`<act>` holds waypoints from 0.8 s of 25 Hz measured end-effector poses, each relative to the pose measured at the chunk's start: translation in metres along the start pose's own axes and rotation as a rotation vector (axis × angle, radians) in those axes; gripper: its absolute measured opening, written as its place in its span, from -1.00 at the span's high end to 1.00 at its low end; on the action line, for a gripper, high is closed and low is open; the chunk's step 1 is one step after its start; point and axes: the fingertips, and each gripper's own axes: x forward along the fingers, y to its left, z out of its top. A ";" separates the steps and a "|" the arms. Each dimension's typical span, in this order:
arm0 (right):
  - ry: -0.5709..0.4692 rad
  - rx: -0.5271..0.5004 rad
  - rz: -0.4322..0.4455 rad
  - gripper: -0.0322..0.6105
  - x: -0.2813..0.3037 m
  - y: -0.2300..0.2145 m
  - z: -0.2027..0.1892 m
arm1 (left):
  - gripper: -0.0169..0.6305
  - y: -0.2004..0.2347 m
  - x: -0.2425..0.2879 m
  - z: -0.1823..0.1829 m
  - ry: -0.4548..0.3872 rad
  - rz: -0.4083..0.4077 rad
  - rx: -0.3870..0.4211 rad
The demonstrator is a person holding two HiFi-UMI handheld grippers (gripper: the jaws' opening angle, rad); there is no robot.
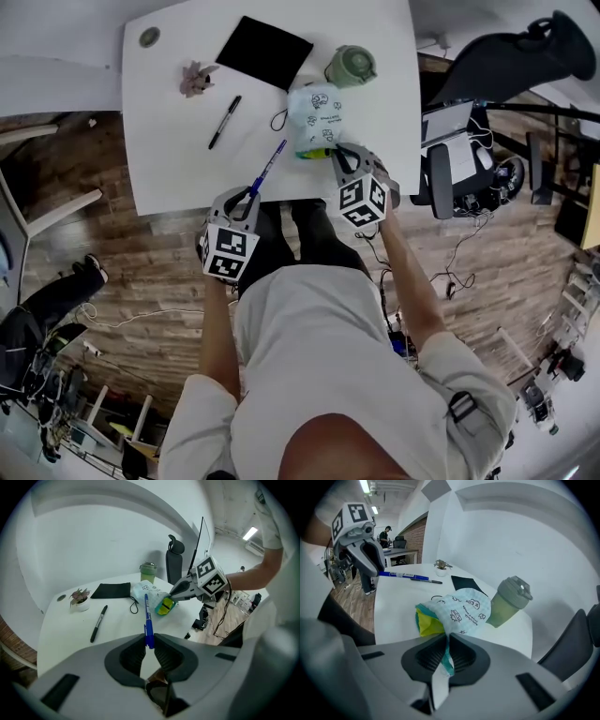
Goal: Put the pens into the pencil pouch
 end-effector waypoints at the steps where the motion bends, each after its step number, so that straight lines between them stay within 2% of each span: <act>1: -0.001 0.016 0.006 0.82 -0.001 0.002 0.004 | 0.80 0.001 -0.002 -0.002 0.002 -0.010 0.007; 12: -0.045 0.182 0.059 0.85 0.001 0.024 0.067 | 0.80 0.022 -0.014 -0.019 0.019 -0.110 0.096; 20: -0.083 0.274 0.050 0.85 -0.001 0.026 0.098 | 0.80 0.039 -0.005 -0.008 0.027 -0.163 0.157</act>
